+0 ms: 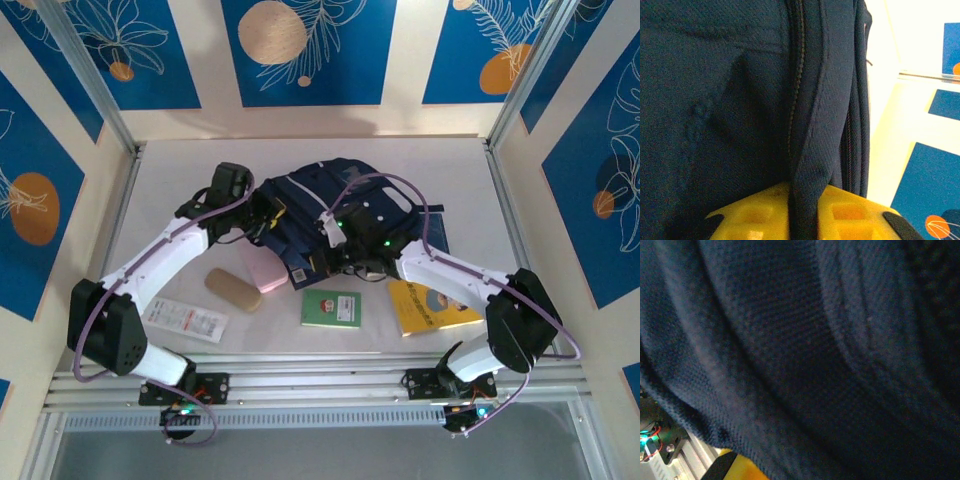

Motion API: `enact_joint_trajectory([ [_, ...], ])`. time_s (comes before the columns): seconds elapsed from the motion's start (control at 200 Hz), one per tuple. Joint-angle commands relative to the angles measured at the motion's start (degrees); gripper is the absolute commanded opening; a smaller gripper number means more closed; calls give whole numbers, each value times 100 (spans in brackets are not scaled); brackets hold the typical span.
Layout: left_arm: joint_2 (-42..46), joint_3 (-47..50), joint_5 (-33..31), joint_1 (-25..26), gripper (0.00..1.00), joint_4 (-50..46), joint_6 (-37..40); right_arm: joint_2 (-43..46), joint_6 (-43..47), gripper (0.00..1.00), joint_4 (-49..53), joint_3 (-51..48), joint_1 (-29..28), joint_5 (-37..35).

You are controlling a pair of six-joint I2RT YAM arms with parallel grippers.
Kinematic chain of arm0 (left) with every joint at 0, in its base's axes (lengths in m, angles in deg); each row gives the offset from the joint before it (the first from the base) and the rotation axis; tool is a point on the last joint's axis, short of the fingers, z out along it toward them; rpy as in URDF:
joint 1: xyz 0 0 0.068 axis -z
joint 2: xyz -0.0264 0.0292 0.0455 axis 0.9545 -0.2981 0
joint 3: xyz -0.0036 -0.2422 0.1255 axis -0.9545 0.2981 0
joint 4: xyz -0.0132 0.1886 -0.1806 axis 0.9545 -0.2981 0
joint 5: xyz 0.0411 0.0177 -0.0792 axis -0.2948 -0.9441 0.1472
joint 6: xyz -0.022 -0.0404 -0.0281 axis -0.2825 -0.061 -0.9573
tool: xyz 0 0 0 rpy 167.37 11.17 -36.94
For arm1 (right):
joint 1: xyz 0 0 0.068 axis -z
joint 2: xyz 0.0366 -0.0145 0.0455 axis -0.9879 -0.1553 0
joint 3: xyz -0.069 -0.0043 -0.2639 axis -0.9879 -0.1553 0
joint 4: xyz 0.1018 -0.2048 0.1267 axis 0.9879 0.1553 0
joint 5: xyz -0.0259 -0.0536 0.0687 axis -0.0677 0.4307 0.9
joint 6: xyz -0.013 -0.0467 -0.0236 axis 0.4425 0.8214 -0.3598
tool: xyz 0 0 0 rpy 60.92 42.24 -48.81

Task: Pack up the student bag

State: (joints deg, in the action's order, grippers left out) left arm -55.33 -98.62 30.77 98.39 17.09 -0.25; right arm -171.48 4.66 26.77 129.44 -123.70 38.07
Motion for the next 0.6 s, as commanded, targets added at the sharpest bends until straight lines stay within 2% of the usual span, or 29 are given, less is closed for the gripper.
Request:
enact_joint_trajectory([
  [0.0, 168, 128, 379, 283, 18, -236, 295, 306, 193, 0, -582, 359, 41, 560],
  [0.115, 44, 227, 619, 291, 16, 5, 312, 155, 320, 0, -392, 612, -94, 1023],
  [0.21, -18, 86, 628, 297, 18, -140, 740, 183, 347, 0, -386, 621, -158, 995],
  [0.24, -34, 49, 665, 301, 22, -195, 892, 200, 353, 0, -387, 611, -149, 1011],
  [0.33, -2, -43, 833, 296, 48, -369, 1551, 326, 381, 0, -336, 565, -59, 928],
  [0.39, 84, -143, 741, 292, 60, -749, 2030, 449, 307, 0, -347, 458, 78, 879],
  [0.595, 681, -47, 247, 212, 71, -1491, 3030, 859, 224, 0, -363, 184, 441, 1032],
])
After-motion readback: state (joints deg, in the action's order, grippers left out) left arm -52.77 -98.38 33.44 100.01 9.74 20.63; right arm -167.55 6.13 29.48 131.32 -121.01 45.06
